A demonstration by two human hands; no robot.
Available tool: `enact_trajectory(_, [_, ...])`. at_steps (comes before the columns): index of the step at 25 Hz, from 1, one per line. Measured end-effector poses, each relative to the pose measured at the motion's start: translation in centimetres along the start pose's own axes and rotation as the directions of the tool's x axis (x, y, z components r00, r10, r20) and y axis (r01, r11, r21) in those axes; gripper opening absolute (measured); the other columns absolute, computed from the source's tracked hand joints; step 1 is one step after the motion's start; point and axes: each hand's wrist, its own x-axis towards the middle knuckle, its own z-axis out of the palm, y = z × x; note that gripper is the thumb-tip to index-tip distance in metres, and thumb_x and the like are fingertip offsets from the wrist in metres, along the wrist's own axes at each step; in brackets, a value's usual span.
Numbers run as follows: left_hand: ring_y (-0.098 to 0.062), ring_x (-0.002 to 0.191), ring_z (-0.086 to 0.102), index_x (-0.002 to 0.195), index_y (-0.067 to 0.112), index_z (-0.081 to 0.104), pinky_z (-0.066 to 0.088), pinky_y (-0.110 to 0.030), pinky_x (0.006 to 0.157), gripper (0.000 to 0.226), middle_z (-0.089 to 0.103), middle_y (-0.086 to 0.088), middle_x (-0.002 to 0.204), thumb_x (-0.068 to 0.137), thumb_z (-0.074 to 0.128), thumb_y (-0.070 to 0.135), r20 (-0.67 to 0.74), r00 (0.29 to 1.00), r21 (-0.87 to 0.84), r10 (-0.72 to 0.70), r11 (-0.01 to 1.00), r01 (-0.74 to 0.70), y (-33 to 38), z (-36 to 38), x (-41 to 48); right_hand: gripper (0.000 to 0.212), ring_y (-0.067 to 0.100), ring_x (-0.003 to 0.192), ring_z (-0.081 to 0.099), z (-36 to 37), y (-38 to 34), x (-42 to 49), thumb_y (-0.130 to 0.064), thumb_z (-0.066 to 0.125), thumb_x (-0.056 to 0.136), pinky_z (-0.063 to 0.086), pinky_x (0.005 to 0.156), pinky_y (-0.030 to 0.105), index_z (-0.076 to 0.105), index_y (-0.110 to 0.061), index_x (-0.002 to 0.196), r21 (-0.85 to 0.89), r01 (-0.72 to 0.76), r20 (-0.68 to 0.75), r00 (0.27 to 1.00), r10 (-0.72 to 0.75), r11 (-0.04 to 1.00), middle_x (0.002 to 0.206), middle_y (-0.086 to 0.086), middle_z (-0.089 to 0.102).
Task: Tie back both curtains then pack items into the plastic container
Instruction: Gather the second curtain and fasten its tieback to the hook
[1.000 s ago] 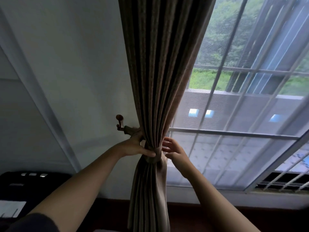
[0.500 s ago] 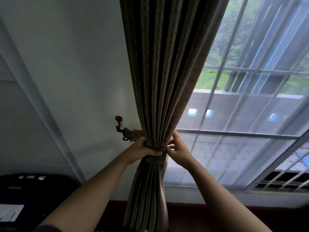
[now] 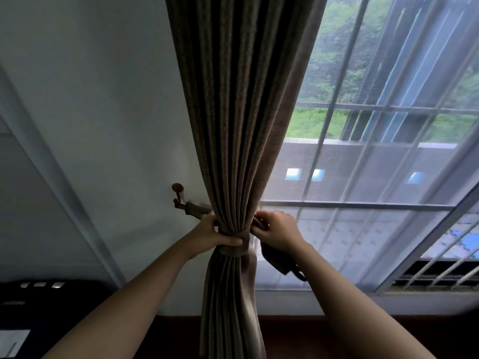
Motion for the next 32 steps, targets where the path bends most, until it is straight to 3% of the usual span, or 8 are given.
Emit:
enact_trajectory(2, [-0.012, 0.101, 0.058, 0.109, 0.02, 0.065, 0.048, -0.027, 0.085, 0.048, 0.066, 0.005, 0.105, 0.063, 0.076, 0.011, 0.054, 0.998, -0.074, -0.027, 0.997, 0.031, 0.3, -0.3, -0.1, 0.028, 0.025, 0.084, 0.057, 0.4, 0.4, 0.4, -0.034, 0.057, 0.074, 0.047, 0.074, 0.04, 0.059, -0.013, 0.093, 0.231, 0.006, 0.073, 0.997, -0.024, 0.973, 0.086, 0.004, 0.062])
enact_trajectory(5, [-0.016, 0.072, 0.051, 0.063, 0.02, 0.068, 0.037, -0.027, 0.067, 0.031, 0.06, 0.002, 0.07, 0.064, 0.047, -0.002, 0.11, 0.992, -0.523, -0.067, 0.844, 0.115, 0.4, -1.0, -0.5, 0.055, 0.029, 0.097, 0.058, 0.4, 0.3, 0.6, -0.033, 0.056, 0.066, 0.048, 0.09, 0.046, 0.053, -0.008, 0.115, 0.613, -0.201, 0.288, 0.957, 0.021, 0.764, 0.108, 0.013, 0.062])
enact_trajectory(7, [-0.017, 0.074, 0.048, 0.069, 0.017, 0.067, 0.034, -0.029, 0.067, 0.024, 0.057, -0.002, 0.075, 0.076, 0.048, 0.004, 0.06, 0.988, -0.687, -0.143, 0.712, 0.145, 0.3, -1.3, -0.2, 0.059, 0.029, 0.102, 0.059, 0.6, -0.1, 1.0, -0.044, 0.054, 0.068, 0.045, 0.094, 0.047, 0.058, -0.008, 0.115, 0.729, -0.302, 0.327, 0.942, 0.075, 0.614, 0.11, 0.015, 0.063])
enact_trajectory(9, [-0.016, 0.074, 0.053, 0.088, 0.01, 0.066, 0.043, -0.027, 0.067, 0.017, 0.059, -0.005, 0.08, 0.09, 0.049, 0.01, 0.002, 0.98, -0.653, -0.197, 0.742, 0.151, 0.8, -1.2, 0.1, 0.069, 0.033, 0.109, 0.061, 1.0, -0.1, 1.7, -0.07, 0.051, 0.075, 0.046, 0.1, 0.046, 0.066, -0.012, 0.109, 0.754, -0.353, 0.353, 0.929, 0.112, 0.553, 0.112, 0.02, 0.066])
enact_trajectory(11, [-0.014, 0.068, 0.058, 0.091, 0.004, 0.064, 0.05, -0.022, 0.061, 0.015, 0.062, -0.006, 0.076, 0.093, 0.049, 0.005, -0.028, 0.964, -0.582, -0.265, 0.788, 0.2, 2.0, -1.0, 0.2, 0.078, 0.034, 0.102, 0.065, 0.6, 0.0, 2.0, -0.078, 0.041, 0.077, 0.049, 0.097, 0.043, 0.07, -0.009, 0.096, 0.719, -0.375, 0.371, 0.919, 0.134, 0.585, 0.101, 0.022, 0.069])
enact_trajectory(16, [-0.011, 0.058, 0.05, 0.077, 0.008, 0.058, 0.044, -0.018, 0.052, 0.019, 0.054, -0.005, 0.067, 0.091, 0.049, -0.001, -0.02, 0.922, -0.562, -0.388, 0.767, 0.31, 3.5, -1.8, 0.5, 0.017, 0.008, 0.056, 0.051, -1.4, -0.3, 1.3, -0.022, 0.056, 0.092, 0.046, 0.056, 0.023, 0.061, -0.023, 0.076, 0.604, -0.186, 0.296, 0.955, -0.002, 0.775, 0.059, -0.007, 0.055])
enact_trajectory(24, [-0.016, 0.06, 0.044, 0.074, 0.008, 0.053, 0.043, -0.026, 0.061, 0.029, 0.052, -0.009, 0.07, 0.096, 0.036, 0.0, -0.235, 0.875, -0.332, -0.424, 0.881, 0.338, 3.7, -2.8, 2.0, 0.019, 0.031, 0.087, 0.063, -1.0, 0.3, 1.5, -0.023, 0.057, 0.087, 0.048, 0.065, 0.033, 0.058, -0.019, 0.105, -0.027, -0.108, -0.124, 0.987, 0.104, 0.994, 0.095, 0.008, 0.069])
enact_trajectory(32, [-0.029, 0.088, 0.061, 0.093, 0.006, 0.059, 0.056, -0.041, 0.079, 0.027, 0.062, -0.017, 0.1, 0.1, 0.033, 0.013, -0.296, 0.854, -0.361, -0.428, 0.878, 0.315, 4.1, -2.6, 2.4, 0.019, 0.031, 0.084, 0.065, 1.9, 0.1, 0.0, -0.028, 0.05, 0.091, 0.052, 0.064, 0.035, 0.066, -0.027, 0.102, -0.02, -0.158, -0.092, 0.984, 0.155, 0.987, 0.089, 0.007, 0.069])
